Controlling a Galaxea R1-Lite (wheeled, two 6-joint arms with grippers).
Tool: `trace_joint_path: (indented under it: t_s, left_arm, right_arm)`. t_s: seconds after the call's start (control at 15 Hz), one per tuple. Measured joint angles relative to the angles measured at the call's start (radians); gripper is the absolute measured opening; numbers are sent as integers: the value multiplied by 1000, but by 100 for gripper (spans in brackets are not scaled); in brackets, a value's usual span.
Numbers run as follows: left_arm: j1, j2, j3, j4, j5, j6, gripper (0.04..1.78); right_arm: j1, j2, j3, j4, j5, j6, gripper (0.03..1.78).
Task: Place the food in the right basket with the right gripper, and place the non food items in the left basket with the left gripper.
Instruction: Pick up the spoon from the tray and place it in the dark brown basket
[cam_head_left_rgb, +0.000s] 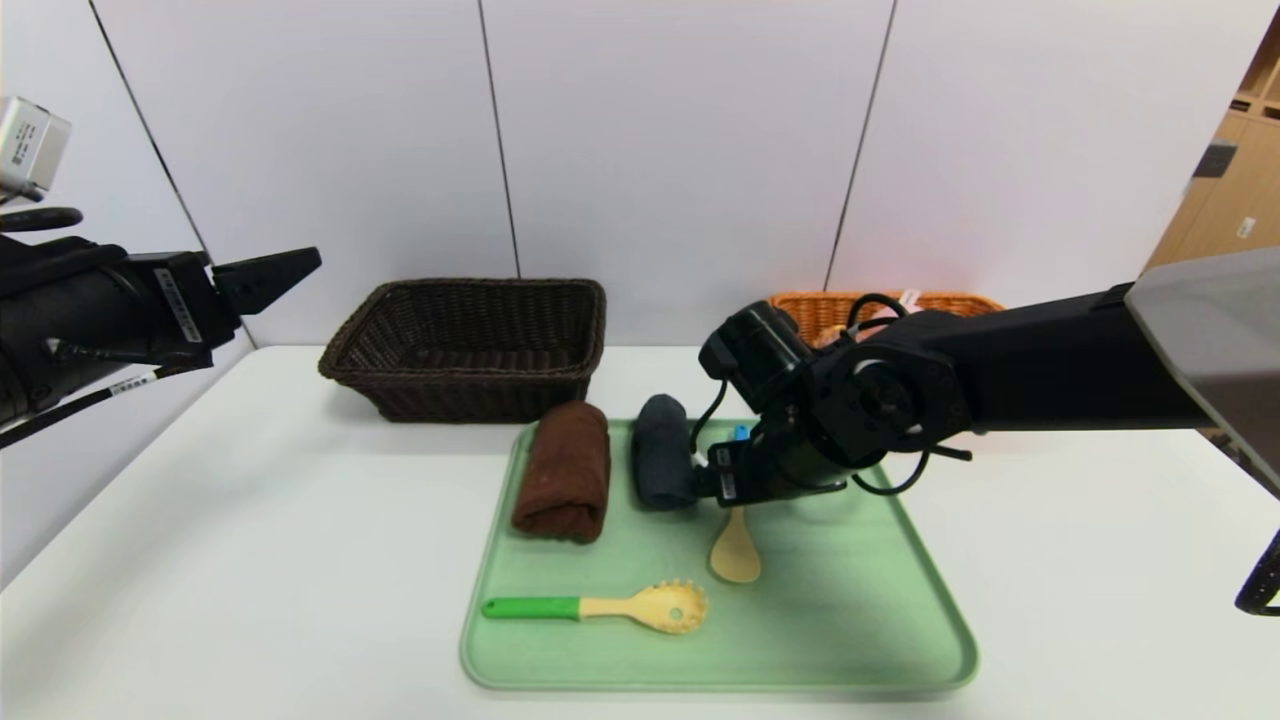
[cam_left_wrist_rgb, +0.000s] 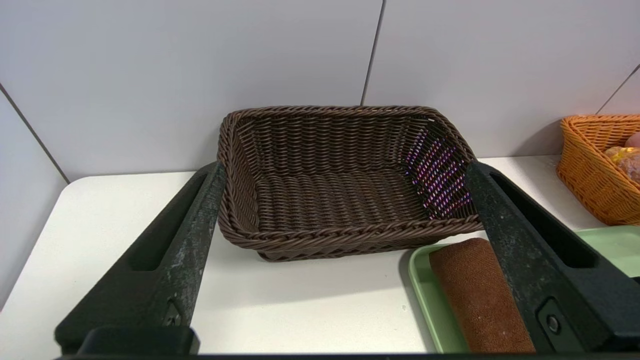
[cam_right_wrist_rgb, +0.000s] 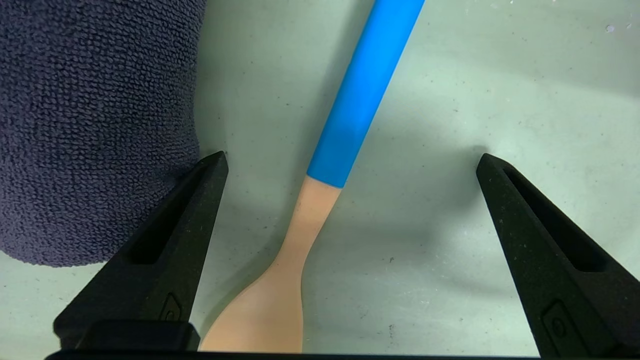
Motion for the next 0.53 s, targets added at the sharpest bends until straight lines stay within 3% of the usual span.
trace_joint_path:
  t_s: [0.27, 0.33, 0.53]
  left_arm:
    - [0, -2, 0, 0, 0, -1, 169]
    - [0, -3, 0, 0, 0, 0, 169]
    - [1, -6, 0, 0, 0, -2, 169]
  right_arm:
    - [-1, -2, 9, -3, -9, 2, 169]
    - [-1, -3, 17, -14, -17, 2, 162]
    - [-1, -7, 53, -76, -23, -7, 116]
